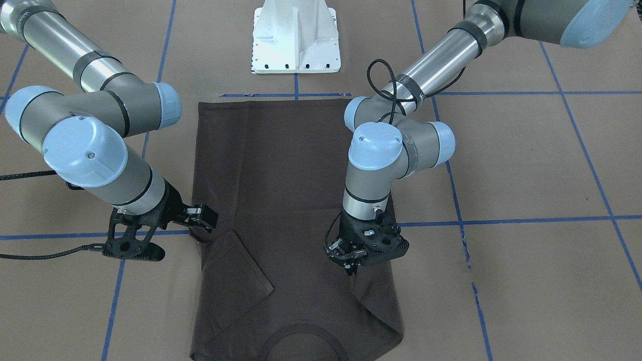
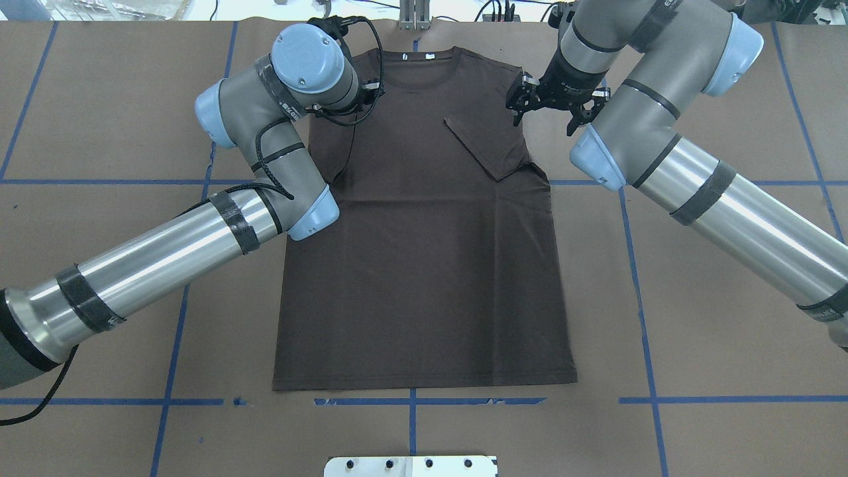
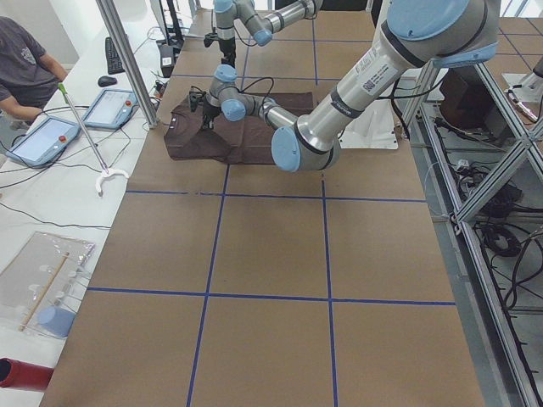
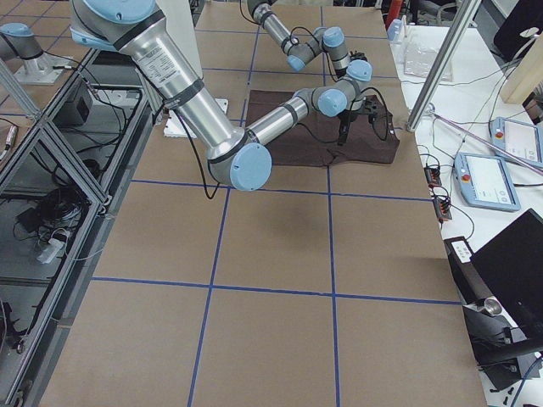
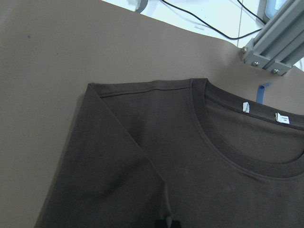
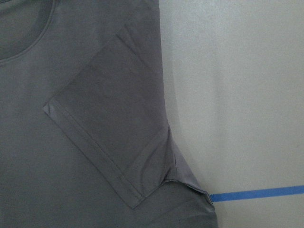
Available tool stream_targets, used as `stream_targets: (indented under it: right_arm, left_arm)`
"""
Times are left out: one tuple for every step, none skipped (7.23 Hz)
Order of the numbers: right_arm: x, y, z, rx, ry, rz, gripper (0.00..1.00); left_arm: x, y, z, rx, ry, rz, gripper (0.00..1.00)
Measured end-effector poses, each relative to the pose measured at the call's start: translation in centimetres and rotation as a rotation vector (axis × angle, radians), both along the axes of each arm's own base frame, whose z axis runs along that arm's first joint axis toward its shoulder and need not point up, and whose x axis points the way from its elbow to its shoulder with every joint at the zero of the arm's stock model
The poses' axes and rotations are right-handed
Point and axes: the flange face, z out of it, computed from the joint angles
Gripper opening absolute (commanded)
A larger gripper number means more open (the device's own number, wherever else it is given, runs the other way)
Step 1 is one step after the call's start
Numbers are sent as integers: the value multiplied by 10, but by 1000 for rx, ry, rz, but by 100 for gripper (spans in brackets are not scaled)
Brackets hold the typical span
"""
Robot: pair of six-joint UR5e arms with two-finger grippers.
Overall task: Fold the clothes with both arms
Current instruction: 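Grasp the other sleeve with the left gripper and fold it inward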
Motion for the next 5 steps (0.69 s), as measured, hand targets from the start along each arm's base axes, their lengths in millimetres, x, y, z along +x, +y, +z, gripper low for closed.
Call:
stream_targets:
  right_arm:
    - [0,0,1,0,2,-1,100]
    - [0,0,3,0,3,-2,100]
    - [0,0,5,-1,5,-3,100]
    - [0,0,5,-1,5,-4,100]
    - [0,0,6,2,4,-5,100]
  left_arm:
    - [6,3,-2,1,1,7,0]
    - [10,6,-4,2,2,13,0]
    - [13,8,-4,2,3,17,70]
    - [14,10,-3,3,1,21,100]
    - [15,10,-2,7,-3,25,100]
